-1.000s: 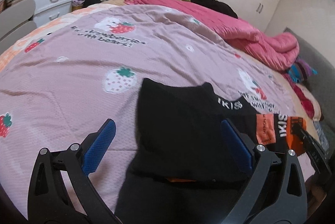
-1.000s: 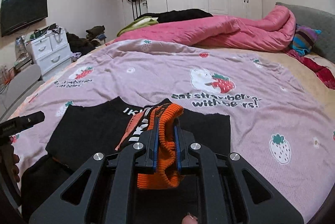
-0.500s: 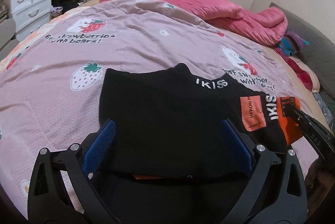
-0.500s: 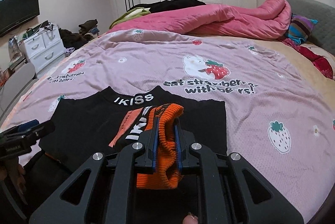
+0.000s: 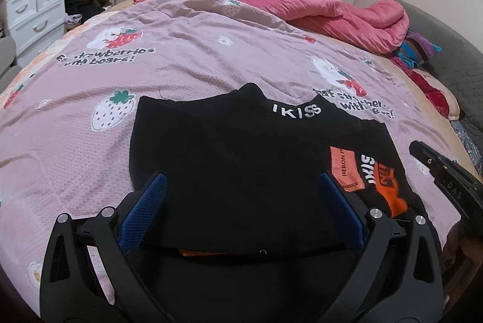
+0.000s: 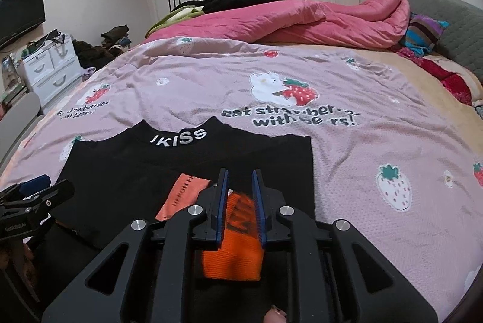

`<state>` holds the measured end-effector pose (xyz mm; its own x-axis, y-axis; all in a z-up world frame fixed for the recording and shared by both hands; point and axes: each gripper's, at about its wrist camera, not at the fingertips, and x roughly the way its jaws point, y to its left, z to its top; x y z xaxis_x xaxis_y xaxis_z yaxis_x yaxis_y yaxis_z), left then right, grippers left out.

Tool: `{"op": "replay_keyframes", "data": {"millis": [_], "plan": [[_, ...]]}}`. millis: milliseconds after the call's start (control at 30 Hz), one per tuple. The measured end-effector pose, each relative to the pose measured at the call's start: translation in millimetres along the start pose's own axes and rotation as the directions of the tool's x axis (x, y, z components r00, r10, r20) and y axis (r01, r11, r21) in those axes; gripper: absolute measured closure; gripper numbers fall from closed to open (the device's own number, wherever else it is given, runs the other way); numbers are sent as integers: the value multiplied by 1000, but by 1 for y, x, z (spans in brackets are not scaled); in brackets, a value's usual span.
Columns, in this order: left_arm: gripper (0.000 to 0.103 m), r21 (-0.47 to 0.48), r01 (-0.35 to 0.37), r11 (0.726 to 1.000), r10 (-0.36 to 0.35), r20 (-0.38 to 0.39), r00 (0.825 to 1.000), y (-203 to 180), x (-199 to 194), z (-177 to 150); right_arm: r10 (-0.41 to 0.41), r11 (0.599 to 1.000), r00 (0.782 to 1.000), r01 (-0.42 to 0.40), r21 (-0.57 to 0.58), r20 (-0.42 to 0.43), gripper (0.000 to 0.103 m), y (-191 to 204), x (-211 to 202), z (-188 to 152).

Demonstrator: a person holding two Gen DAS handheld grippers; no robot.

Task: Fold small clothes
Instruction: 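Lay the orange cuff flat on the sweater body and open the right tool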

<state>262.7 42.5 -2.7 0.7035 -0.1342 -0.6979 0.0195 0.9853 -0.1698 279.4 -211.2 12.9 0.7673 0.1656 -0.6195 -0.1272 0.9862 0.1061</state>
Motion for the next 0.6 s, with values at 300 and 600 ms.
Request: {"op": "replay_keyframes", "data": {"millis": [300, 600], "plan": [[18, 14, 22, 1000, -22, -26, 999, -6, 6, -5, 78, 997, 996, -79, -9, -43, 75, 6, 0, -7], [33, 13, 27, 1000, -26, -83, 996, 4, 16, -13, 114, 991, 989, -120, -63, -95, 66, 33, 7, -16]]}}
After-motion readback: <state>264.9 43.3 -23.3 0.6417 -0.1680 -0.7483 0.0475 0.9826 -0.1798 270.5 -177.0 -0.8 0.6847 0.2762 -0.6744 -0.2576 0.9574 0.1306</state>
